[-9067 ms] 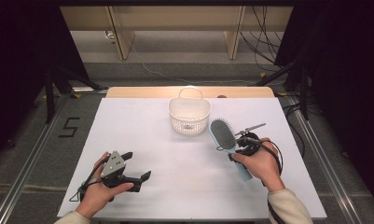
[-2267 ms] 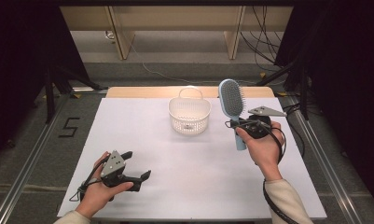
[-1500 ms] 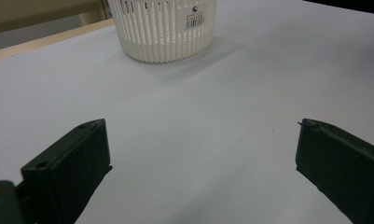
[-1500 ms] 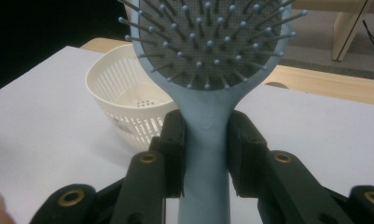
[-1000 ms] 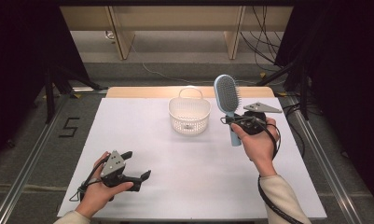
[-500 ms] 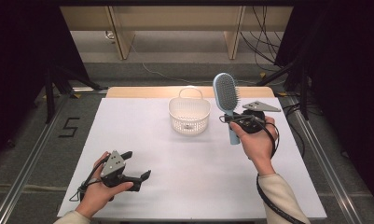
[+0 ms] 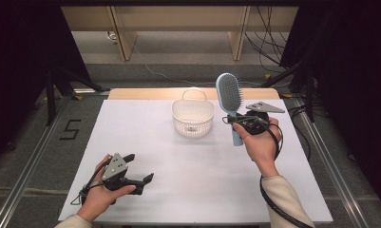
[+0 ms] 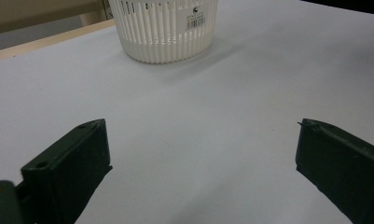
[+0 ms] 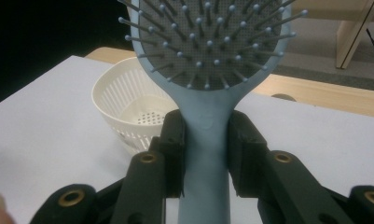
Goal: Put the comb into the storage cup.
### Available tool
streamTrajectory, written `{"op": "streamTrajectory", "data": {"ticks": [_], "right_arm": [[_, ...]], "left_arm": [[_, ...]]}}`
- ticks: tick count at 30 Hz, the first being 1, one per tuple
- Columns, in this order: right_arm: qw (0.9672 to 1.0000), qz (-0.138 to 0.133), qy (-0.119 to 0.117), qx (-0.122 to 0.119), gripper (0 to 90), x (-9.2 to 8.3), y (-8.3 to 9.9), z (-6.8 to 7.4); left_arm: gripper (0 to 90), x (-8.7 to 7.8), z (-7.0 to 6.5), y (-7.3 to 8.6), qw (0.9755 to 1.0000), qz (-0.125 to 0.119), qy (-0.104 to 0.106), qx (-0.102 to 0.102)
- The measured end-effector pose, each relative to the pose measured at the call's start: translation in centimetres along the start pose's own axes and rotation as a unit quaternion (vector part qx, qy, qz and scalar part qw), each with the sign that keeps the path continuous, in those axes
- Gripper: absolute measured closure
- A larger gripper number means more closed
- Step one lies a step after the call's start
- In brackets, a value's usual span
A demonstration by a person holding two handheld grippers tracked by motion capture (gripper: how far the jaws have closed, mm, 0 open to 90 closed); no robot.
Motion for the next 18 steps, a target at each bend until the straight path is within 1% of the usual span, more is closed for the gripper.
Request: {"op": "streamTrajectory", "data": {"ticks": [18], "right_arm": [[1.0000, -0.006, 0.000, 0.000, 70.4, 0.14, -0.38, 0.14]], "left_arm": [[2.5, 0.00, 0.00, 0.00, 1.0000, 0.000, 0.000, 0.000]]}}
Point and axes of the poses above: each handheld gripper's, and its own axes: x roughly forward along the jaws, y roughly out of its underside, z roughly to its left, the point moved 9 cm from there along x, roughly forward along the jaws, and after that the axes turned 5 degrees about z, right-handed, at the moved point
